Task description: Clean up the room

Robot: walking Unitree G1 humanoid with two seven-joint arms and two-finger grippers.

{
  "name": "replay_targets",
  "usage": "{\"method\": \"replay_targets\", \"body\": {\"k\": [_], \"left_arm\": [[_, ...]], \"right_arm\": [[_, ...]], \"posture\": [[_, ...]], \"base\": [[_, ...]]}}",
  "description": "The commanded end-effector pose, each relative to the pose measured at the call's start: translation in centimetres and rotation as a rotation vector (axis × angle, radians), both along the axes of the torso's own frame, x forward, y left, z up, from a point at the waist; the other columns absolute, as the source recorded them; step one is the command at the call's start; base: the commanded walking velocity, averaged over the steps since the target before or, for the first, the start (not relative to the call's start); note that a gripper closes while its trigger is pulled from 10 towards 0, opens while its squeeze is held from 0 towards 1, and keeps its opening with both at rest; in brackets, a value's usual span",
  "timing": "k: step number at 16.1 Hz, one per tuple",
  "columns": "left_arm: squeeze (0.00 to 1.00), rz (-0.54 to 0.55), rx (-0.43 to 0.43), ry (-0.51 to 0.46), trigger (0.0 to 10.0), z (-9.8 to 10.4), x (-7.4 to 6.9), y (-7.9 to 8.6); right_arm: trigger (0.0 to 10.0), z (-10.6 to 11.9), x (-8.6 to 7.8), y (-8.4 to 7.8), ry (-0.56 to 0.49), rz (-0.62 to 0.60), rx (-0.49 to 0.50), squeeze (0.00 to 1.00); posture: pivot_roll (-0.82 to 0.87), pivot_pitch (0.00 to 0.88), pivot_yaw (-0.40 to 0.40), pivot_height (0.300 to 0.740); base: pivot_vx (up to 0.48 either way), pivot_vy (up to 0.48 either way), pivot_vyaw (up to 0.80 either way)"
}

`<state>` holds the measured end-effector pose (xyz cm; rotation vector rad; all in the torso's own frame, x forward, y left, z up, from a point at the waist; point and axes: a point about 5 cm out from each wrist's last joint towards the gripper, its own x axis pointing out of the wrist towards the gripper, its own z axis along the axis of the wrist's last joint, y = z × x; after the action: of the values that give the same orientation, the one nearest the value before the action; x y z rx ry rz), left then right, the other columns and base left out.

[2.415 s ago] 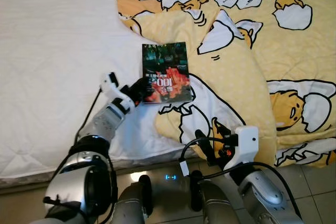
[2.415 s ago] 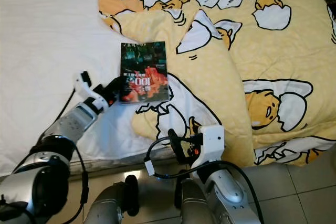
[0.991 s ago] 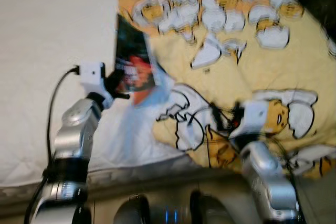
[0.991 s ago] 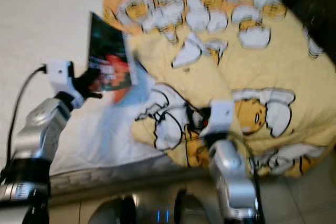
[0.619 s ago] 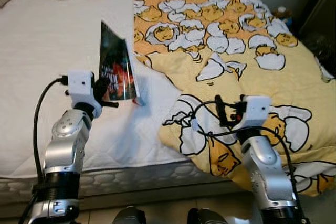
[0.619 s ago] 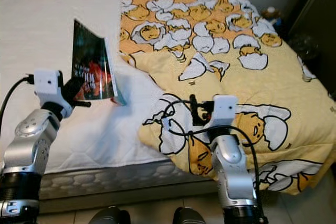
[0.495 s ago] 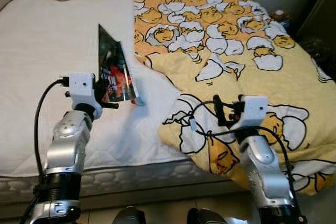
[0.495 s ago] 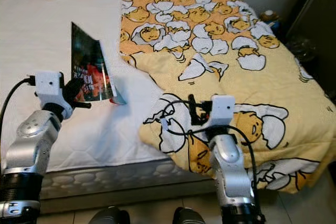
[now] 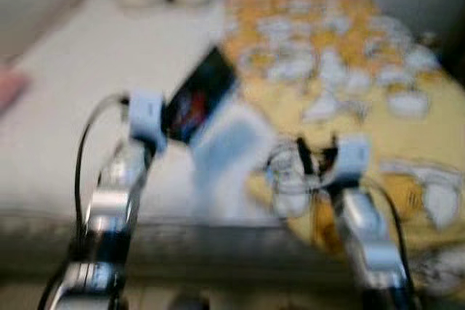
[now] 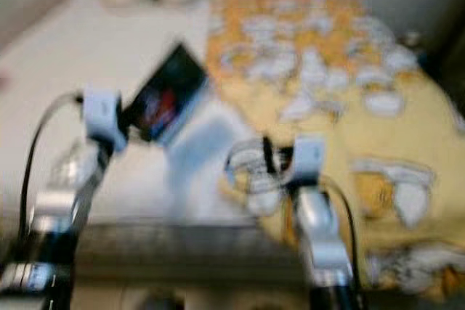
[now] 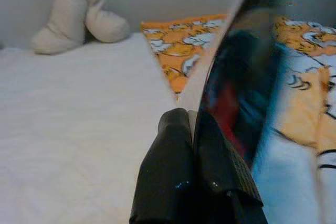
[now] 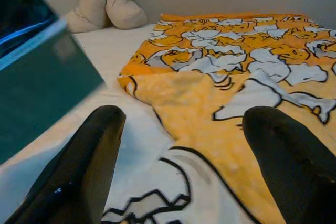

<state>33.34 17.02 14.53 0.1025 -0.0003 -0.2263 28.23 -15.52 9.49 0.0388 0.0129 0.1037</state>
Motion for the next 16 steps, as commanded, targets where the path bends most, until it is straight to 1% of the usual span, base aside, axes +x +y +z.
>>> {"method": "replay_targets", "body": {"k": [1, 16], "left_arm": [[0.00, 0.019, 0.009, -0.033, 10.0, 0.68, 0.27, 0.51], [0.00, 0.019, 0.009, -0.033, 10.0, 0.68, 0.27, 0.51]], "right_arm": [[10.0, -0.06, -0.09, 0.61, -0.006, 0.016, 0.000, 0.00], [10.0, -0.06, -0.09, 0.61, -0.006, 0.016, 0.000, 0.00]], "posture": [[-0.02, 0.000, 0.011, 0.740], [-0.02, 0.000, 0.011, 0.740]], "base": [[0.000, 0.480, 0.00], [0.000, 0.480, 0.00]]}}
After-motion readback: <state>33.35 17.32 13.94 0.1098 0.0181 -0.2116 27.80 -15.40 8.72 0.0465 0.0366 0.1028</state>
